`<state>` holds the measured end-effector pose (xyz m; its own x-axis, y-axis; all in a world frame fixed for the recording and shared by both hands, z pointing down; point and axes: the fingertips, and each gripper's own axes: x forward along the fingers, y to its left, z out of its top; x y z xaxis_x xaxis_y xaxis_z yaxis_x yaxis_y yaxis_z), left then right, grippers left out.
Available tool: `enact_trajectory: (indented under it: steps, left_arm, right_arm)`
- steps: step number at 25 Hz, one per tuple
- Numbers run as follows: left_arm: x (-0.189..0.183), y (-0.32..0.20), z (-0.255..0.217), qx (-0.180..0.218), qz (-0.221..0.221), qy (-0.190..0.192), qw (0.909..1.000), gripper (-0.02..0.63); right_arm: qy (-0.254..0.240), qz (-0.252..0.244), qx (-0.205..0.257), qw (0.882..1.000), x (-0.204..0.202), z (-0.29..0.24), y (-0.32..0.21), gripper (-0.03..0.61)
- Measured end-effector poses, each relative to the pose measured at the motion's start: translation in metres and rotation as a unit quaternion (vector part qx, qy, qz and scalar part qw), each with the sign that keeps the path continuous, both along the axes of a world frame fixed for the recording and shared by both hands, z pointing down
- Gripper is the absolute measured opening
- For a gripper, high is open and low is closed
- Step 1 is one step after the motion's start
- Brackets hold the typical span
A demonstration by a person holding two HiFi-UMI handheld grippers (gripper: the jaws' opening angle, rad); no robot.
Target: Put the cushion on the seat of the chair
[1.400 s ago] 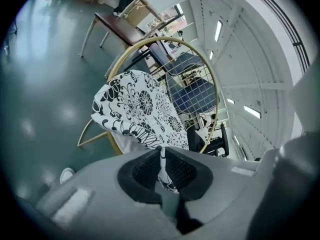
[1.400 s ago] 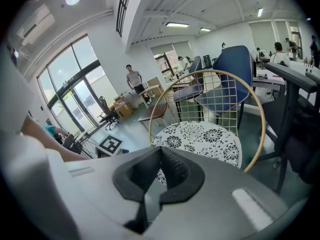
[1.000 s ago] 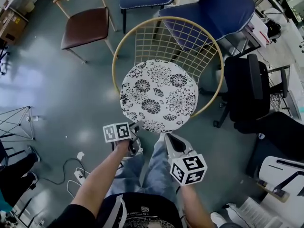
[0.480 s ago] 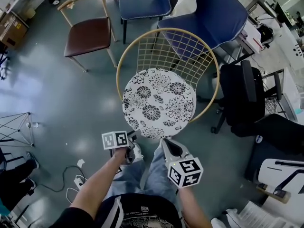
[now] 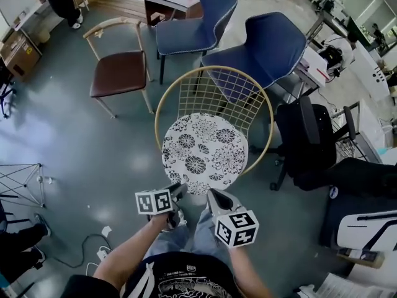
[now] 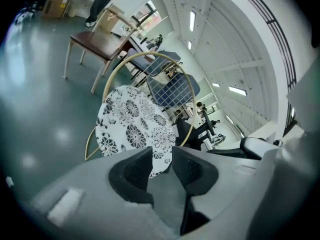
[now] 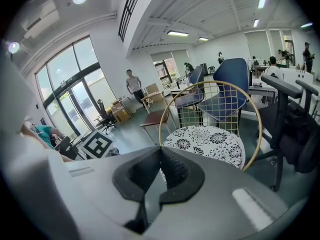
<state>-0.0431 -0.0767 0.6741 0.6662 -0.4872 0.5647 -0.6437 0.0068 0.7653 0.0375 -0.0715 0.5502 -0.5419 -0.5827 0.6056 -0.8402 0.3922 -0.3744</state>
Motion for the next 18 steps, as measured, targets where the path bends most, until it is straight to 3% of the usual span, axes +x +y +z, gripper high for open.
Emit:
enact_trajectory:
  steps: [4,8,11,18]
  left_arm:
    - [0.016,-0.017,-0.06,0.078,0.038,-0.029,0.9958,0.095]
    - [0.03,-0.026,-0.109,0.143,0.063,-0.05,0.9864,0.026]
    - [0.04,-0.027,-0.141,0.178,0.083,-0.066,0.9783,-0.003]
    - [0.053,-0.026,-0.184,0.243,0.113,-0.112,0.9568,-0.003]
  right_arm:
    - [-0.001,0.011,0.024,1.0,0.004,-0.023,-0.006,0.0]
    - [-0.004,0.018,0.05,0.999,0.004,-0.044,-0.013,0.0]
    - [-0.003,0.027,0.069,0.997,0.006,-0.059,-0.017,0.0]
    - [-0.005,0.053,0.104,0.993,0.012,-0.081,-0.027,0.0]
